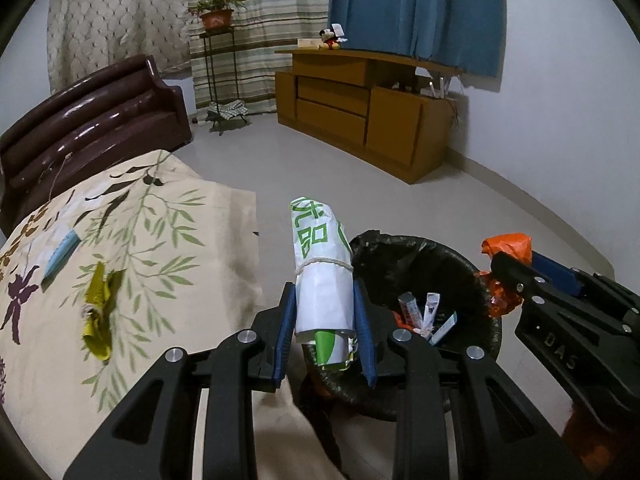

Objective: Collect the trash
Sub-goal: 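Carry the orange bag and white package over the bin and lower them in, then open both grippers over the bin and move both tools back over the bed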

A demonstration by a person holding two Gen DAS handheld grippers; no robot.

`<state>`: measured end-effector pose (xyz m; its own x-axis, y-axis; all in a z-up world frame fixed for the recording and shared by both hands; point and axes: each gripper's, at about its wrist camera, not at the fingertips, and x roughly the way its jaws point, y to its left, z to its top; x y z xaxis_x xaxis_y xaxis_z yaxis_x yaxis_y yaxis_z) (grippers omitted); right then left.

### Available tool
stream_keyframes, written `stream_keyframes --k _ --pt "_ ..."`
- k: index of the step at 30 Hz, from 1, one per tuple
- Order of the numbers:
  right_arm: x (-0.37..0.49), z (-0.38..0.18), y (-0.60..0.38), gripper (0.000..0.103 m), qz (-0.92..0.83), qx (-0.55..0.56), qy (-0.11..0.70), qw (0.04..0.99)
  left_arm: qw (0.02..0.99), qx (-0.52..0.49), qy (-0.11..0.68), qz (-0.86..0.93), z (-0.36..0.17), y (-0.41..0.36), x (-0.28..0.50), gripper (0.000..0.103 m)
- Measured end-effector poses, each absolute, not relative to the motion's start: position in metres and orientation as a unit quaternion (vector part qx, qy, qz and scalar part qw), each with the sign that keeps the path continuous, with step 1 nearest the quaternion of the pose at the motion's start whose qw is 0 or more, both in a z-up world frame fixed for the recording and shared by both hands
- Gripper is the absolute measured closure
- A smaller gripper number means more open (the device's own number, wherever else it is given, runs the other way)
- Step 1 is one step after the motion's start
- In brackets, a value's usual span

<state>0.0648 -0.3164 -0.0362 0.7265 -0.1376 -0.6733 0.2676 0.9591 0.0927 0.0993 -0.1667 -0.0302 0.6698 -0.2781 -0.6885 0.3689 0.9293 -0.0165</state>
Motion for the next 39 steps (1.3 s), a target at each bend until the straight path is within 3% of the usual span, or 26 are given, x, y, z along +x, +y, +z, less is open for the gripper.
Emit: stream_keyframes --k 12,16,17,23,26,39 --pt "0.079 -0.048 -0.329 0.07 -0.12 0.1 0.358 0.921 0.908 0.07 0.371 -0.18 -0.038 -0.187 0.117 0.073" --pt "0.082 -0.052 -0.334 0.062 -0.122 0.11 0.36 0.918 0.91 0.076 0.369 -0.175 -0.04 -0.19 0.118 0.052" --pt "0.083 -0.052 -0.335 0.058 -0.122 0.112 0.36 0.918 0.91 0.076 0.368 -0.174 -0.039 -0.19 0.117 0.05" --pt "0.081 -0.052 -0.336 0.056 -0.129 0.112 0.358 0.918 0.912 0.073 0.367 -0.166 -0.039 -0.189 0.116 0.039" --pt "0.079 -0.05 -0.335 0.048 -0.132 0.112 0.354 0.919 0.914 0.067 0.366 -0.163 -0.036 -0.187 0.115 0.035" --pt "0.077 -0.036 -0.316 0.042 -0.123 0.101 0.349 0.923 0.927 0.066 0.344 -0.135 -0.016 -0.148 0.104 0.033"
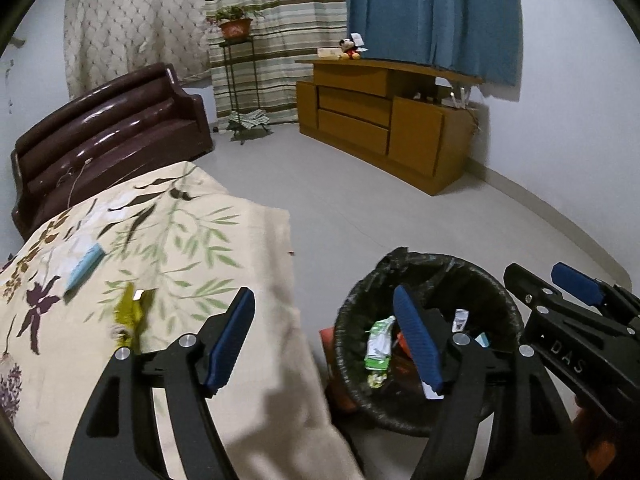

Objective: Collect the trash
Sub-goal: 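Open both grippers over the bin and move both tools back over the bed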

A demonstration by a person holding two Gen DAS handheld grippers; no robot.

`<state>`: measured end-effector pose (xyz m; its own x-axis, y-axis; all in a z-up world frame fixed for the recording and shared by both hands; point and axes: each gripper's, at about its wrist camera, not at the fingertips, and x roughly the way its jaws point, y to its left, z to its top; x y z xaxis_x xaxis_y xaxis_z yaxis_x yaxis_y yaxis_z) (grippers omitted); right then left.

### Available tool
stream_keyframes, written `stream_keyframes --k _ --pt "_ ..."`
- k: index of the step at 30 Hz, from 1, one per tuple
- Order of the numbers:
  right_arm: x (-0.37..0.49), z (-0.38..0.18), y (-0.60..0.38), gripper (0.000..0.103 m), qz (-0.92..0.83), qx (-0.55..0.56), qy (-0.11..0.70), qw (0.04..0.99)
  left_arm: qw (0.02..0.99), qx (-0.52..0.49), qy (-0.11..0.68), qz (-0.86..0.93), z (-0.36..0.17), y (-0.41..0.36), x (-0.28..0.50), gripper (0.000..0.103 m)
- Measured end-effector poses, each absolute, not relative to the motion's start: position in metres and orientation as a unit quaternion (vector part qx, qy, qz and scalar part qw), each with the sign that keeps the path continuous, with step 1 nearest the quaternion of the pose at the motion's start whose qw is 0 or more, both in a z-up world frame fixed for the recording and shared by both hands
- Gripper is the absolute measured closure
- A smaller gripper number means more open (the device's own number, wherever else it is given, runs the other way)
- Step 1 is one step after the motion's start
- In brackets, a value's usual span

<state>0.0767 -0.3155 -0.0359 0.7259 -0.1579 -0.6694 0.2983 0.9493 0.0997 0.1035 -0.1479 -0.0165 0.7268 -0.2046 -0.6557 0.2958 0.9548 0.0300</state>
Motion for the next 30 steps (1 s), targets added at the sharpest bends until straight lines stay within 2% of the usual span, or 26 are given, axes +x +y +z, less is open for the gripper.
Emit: stream_keyframes --k 13,30 --pt "0.078 -0.019 -0.248 0.041 -0.068 0.07 0.349 0.932 0.938 0.038 0.335 -0.077 0.0 -0.067 0.087 0.032" --pt "0.095 -0.014 -0.132 0.041 0.028 0.024 0.36 0.932 0.937 -0.001 0.349 0.03 -0.01 0.068 0.074 0.032"
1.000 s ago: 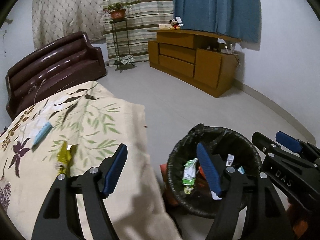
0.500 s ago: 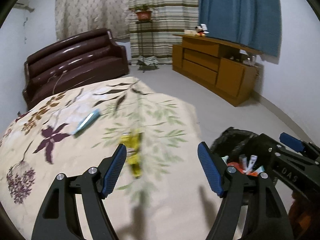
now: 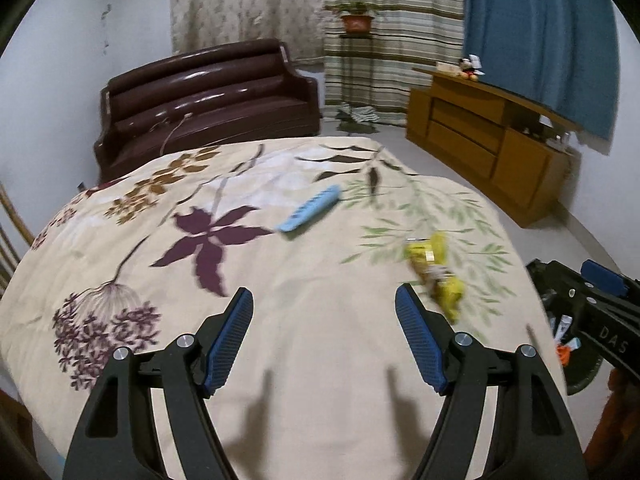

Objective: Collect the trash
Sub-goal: 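Open both grippers over the bin and move both tools back over the bed, then close the right gripper on the yellow wrapper and lift it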

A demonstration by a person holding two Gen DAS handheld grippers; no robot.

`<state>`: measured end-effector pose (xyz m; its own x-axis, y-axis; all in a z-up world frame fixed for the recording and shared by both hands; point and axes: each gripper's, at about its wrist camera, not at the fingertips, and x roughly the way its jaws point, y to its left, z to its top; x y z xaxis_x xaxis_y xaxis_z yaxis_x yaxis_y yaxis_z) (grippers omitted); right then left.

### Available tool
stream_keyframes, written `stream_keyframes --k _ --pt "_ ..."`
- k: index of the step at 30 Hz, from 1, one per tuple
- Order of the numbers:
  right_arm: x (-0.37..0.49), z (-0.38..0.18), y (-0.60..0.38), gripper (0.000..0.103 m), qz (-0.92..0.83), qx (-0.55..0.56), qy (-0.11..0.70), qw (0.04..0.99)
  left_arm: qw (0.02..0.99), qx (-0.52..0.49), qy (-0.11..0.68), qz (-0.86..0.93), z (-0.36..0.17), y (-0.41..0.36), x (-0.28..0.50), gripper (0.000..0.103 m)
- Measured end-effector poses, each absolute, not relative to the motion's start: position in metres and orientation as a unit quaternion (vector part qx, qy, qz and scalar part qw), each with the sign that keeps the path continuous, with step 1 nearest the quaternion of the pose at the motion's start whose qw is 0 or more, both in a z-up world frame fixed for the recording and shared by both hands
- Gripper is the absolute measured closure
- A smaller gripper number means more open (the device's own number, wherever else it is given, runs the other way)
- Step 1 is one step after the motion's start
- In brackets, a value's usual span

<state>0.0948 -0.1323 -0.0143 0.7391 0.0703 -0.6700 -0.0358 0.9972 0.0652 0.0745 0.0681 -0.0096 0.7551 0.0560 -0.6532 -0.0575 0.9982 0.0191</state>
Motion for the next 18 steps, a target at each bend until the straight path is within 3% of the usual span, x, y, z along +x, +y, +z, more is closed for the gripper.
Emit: stream_keyframes --k 18 --pt "0.128 -0.026 -0.046 0.043 0.078 -0.024 0.388 0.918 0.932 -0.02 0.355 0.076 -0.017 0.141 0.07 0.032"
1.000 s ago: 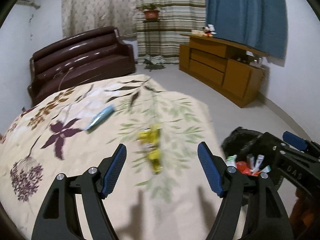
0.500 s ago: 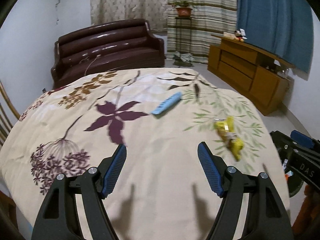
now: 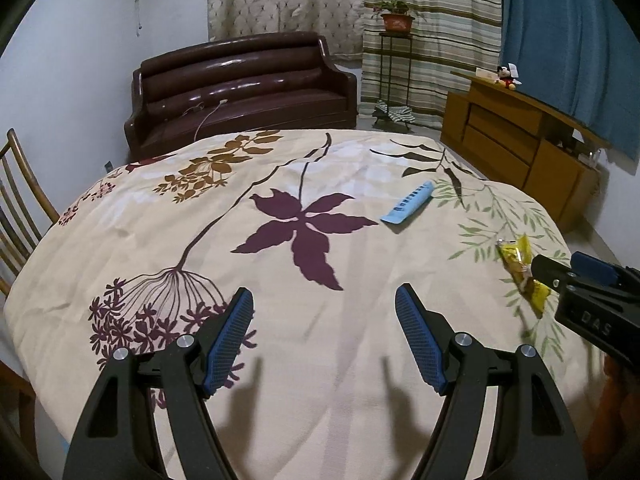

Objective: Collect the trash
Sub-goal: 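Close the right gripper on the yellow wrapper and lift it, then grasp the light blue tube with the left gripper while the right holds the yellow wrapper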

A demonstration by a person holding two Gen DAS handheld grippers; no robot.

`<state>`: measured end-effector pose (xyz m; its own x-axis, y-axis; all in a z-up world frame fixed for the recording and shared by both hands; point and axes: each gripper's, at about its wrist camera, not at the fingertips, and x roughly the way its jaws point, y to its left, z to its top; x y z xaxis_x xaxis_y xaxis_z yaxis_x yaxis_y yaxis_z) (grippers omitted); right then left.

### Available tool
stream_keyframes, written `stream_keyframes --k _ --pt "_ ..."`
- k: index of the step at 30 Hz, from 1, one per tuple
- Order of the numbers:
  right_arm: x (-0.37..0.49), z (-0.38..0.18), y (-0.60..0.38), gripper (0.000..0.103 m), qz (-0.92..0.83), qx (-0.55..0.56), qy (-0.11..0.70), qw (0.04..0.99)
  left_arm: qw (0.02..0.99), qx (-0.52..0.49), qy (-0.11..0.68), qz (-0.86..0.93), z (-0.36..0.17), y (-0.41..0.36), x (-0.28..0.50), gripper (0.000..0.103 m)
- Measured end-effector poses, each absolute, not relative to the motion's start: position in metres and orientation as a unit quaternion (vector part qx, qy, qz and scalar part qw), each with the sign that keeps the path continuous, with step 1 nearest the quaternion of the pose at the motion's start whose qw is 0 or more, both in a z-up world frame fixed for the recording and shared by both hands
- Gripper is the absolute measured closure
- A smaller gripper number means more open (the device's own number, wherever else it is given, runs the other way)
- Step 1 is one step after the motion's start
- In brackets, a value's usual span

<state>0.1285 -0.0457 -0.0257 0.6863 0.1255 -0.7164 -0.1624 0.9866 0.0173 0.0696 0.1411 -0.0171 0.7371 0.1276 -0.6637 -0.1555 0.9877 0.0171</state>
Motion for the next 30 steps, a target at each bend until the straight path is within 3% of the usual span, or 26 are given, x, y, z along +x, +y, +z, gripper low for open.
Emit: stream_keyframes --k 7,12,30 --pt "0.146 -0.039 -0.032 0.054 0.083 -0.036 0.416 0.905 0.93 -0.024 0.359 0.074 -0.02 0.148 0.074 0.032" --pt "0.151 -0.049 -0.026 0.077 0.086 -0.044 0.433 0.896 0.93 -0.024 0.362 0.066 -0.021 0.147 0.082 0.031" --pt "0.187 -0.039 -0.05 0.077 0.079 -0.017 0.416 0.906 0.925 -0.007 0.379 0.028 -0.025 0.116 0.135 0.031"
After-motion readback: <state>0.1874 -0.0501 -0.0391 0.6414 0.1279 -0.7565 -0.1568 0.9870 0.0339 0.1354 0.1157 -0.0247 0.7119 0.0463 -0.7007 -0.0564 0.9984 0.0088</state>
